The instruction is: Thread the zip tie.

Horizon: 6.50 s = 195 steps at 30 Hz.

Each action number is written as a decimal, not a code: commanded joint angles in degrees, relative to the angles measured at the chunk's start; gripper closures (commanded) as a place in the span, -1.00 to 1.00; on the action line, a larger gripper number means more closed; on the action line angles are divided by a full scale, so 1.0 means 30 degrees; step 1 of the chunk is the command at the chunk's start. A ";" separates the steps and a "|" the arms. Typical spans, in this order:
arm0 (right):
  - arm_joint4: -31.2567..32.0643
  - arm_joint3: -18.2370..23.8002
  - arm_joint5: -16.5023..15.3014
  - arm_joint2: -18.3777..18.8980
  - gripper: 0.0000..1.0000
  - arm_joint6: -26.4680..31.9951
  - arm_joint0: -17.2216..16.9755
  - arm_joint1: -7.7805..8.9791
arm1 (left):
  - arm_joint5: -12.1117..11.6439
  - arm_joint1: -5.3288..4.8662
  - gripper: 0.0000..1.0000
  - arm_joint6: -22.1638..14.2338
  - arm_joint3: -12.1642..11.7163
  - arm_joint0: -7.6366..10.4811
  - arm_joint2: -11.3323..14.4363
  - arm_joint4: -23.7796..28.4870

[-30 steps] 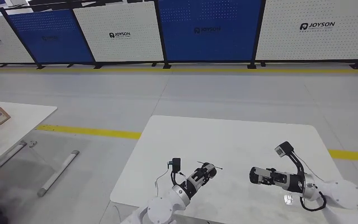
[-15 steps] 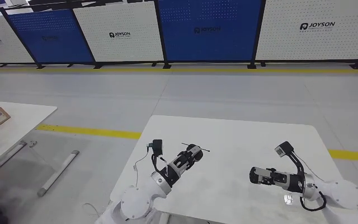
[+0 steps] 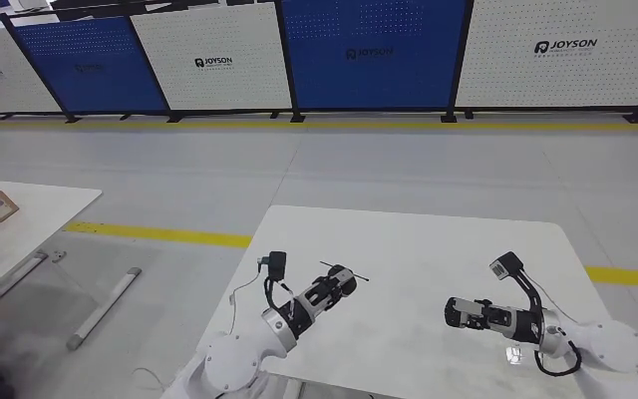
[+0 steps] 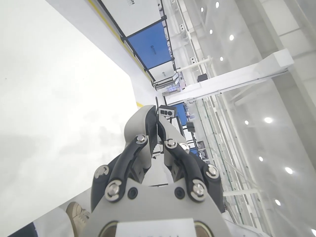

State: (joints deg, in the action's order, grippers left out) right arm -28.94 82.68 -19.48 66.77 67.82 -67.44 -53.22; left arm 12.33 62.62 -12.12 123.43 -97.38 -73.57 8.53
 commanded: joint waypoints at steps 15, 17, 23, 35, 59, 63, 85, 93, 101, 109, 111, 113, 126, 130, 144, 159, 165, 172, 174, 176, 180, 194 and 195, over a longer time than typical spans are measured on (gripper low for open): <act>0.0000 0.0000 0.0000 0.0000 -1.00 0.0000 0.0000 0.0000 | -0.0069 0.0363 1.00 0.0491 -0.4583 0.1914 0.2402 -0.0972; 0.0000 0.0000 0.0000 0.0000 -1.00 0.0000 0.0000 0.0000 | -0.0069 0.0363 1.00 0.0491 -0.4583 0.1914 0.2402 -0.0972; 0.0000 0.0000 0.0000 0.0000 -1.00 0.0000 0.0000 0.0000 | -0.1583 0.0447 1.00 0.0917 -0.3666 0.1721 0.1994 0.0472; 0.0000 0.0000 0.0000 0.0000 -1.00 0.0000 0.0000 0.0000 | -0.4489 0.0299 1.00 0.2048 0.2545 -0.0872 -0.0627 0.1323; 0.0000 0.0000 0.0000 0.0000 -1.00 0.0000 0.0000 0.0000 | -0.2124 0.0639 1.00 0.2449 -0.1838 0.1302 0.2264 -0.2307; 0.0000 0.0000 0.0000 0.0000 -1.00 0.0000 0.0000 0.0000 | -0.1918 0.0782 1.00 0.2491 -0.3559 0.1909 0.3216 -0.3027; 0.0000 0.0000 0.0000 0.0000 -1.00 0.0000 0.0000 0.0000 | -0.3082 0.0993 1.00 0.3261 -0.4541 0.2033 0.4555 -0.4835; 0.0000 0.0000 0.0000 0.0000 -1.00 0.0000 0.0000 0.0000 | -0.2448 0.1188 1.00 0.3206 -0.4781 0.2577 0.5654 -0.5967; 0.0000 0.0000 0.0000 0.0000 -1.00 0.0000 0.0000 0.0000 | -0.2448 0.1188 1.00 0.3206 -0.4781 0.2577 0.5654 -0.5967; 0.0000 0.0000 0.0000 0.0000 -1.00 0.0000 0.0000 0.0000 | -0.3144 0.1304 1.00 0.3497 -0.4768 0.2581 0.5890 -0.5467; 0.0000 0.0000 0.0000 0.0000 -1.00 0.0000 0.0000 0.0000 | -0.3202 0.1315 1.00 0.3553 -0.4726 0.2531 0.5914 -0.5518; 0.0000 0.0000 0.0000 0.0000 -1.00 0.0000 0.0000 0.0000 | -0.2938 0.1308 1.00 0.3454 -0.4757 0.2520 0.5931 -0.5785; 0.0000 0.0000 0.0000 0.0000 -1.00 0.0000 0.0000 0.0000 | -0.2938 0.1308 1.00 0.3454 -0.4757 0.2520 0.5931 -0.5785; 0.0000 0.0000 0.0000 0.0000 -1.00 0.0000 0.0000 0.0000 | -0.2938 0.1308 1.00 0.3454 -0.4757 0.2520 0.5931 -0.5785; 0.7644 0.3247 0.4679 0.1924 -1.00 0.1701 0.0657 0.0897 | -0.2938 0.1308 1.00 0.3454 -0.4757 0.2520 0.5931 -0.5785; 0.8623 0.3434 0.5461 0.2128 -1.00 0.1447 0.0722 0.0980 | -0.2938 0.1308 1.00 0.3454 -0.4757 0.2520 0.5931 -0.5785; 1.0175 0.4137 0.5618 0.2025 -1.00 0.1398 0.0693 0.1081 | -0.2938 0.1308 1.00 0.3454 -0.4757 0.2520 0.5931 -0.5785; 1.3438 0.4799 0.6024 0.1673 -1.00 0.3941 0.1732 0.1465 | -0.2938 0.1308 1.00 0.3454 -0.4757 0.2520 0.5931 -0.5785; 1.3742 0.4335 0.6447 0.1234 -1.00 0.3941 0.2296 0.1527 | -0.2938 0.1308 1.00 0.3454 -0.4757 0.2520 0.5931 -0.5785; 1.3613 0.4008 0.6800 0.1208 -1.00 0.3911 0.2553 0.1538 | -0.2938 0.1308 1.00 0.3454 -0.4757 0.2520 0.5931 -0.5785; 1.3613 0.4008 0.6800 0.1208 -1.00 0.3911 0.2553 0.1538 | -0.2938 0.1308 1.00 0.3454 -0.4757 0.2520 0.5931 -0.5785; 1.3640 0.4276 0.7736 0.2471 -1.00 0.3869 0.1635 0.1859 | -0.2938 0.1308 1.00 0.3454 -0.4757 0.2520 0.5931 -0.5785; 1.3725 0.4551 0.7895 0.2866 -1.00 0.3850 0.1310 0.1953 | -0.2938 0.1308 1.00 0.3454 -0.4757 0.2520 0.5931 -0.5785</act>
State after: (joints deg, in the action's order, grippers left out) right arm 12.01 95.59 3.75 74.18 79.41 -62.58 -47.62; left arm 3.52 66.55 -1.76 109.16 -89.82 -55.78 -8.82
